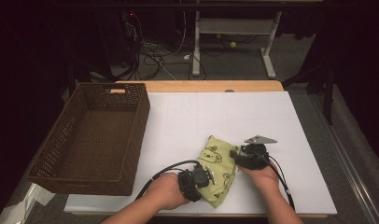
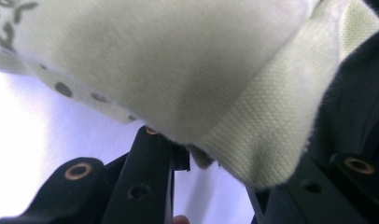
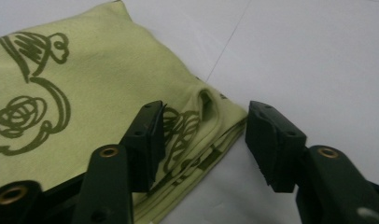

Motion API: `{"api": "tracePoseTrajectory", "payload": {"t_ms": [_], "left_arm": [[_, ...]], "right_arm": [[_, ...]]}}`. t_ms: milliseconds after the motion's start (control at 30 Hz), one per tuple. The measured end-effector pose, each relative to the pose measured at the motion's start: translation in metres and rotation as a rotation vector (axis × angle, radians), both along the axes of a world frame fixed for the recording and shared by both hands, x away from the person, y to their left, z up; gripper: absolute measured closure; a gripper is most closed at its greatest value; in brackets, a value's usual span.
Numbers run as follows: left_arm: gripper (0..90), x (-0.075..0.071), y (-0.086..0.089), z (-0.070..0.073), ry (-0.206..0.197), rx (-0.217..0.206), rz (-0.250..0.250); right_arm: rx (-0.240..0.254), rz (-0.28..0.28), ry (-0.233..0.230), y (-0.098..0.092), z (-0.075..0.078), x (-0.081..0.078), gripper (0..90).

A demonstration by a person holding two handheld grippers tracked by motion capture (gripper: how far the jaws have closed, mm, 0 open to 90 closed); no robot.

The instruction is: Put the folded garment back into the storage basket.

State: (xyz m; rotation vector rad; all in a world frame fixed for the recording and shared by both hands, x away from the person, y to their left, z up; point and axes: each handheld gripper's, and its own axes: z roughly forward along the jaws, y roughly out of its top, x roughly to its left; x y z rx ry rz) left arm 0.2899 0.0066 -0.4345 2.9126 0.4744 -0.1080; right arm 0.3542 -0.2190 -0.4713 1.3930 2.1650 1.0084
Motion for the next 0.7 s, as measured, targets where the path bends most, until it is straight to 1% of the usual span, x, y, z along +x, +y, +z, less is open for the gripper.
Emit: {"api": "tracePoseTrajectory", "payload": {"t_ms": [67, 167, 200, 333, 433, 500, 567, 700], "left_arm": [[73.9, 0.0000, 0.0002, -0.0001, -0.001, -0.002, 0.000], [73.9, 0.0004, 0.0001, -0.0004, -0.001, -0.004, 0.001], [73.9, 0.0010, 0.0001, -0.0001, 0.003, 0.000, -0.003], [73.9, 0.0029, 0.0005, -0.0001, 0.018, -0.004, 0.000], [73.9, 0.0022, -0.0001, -0.0001, 0.013, 0.000, 0.001], [74.0, 0.0021, 0.0003, -0.0002, 0.013, -0.003, 0.002], [73.9, 0.0021, 0.0003, -0.0002, 0.013, -0.003, 0.003], [73.9, 0.0021, 0.0004, -0.0003, 0.013, -0.004, 0.004]], "right_arm": [[0.002, 0.001, -0.012, -0.0005, -0.0012, -0.0006, 52.4], [0.017, -0.003, 0.004, -0.0006, -0.0005, 0.0010, 56.1], [0.019, -0.003, 0.005, -0.0010, -0.0006, 0.0016, 56.9], [0.028, -0.007, 0.005, -0.0006, -0.0010, 0.0018, 58.8], [0.031, 0.004, 0.011, -0.0013, -0.0002, 0.0043, 61.8], [0.042, 0.000, 0.013, -0.0007, -0.0005, 0.0048, 63.3], [0.037, 0.007, 0.010, -0.0008, -0.0006, 0.0049, 64.2], [0.055, 0.021, 0.014, 0.0006, -0.0011, 0.0060, 70.4]]}}
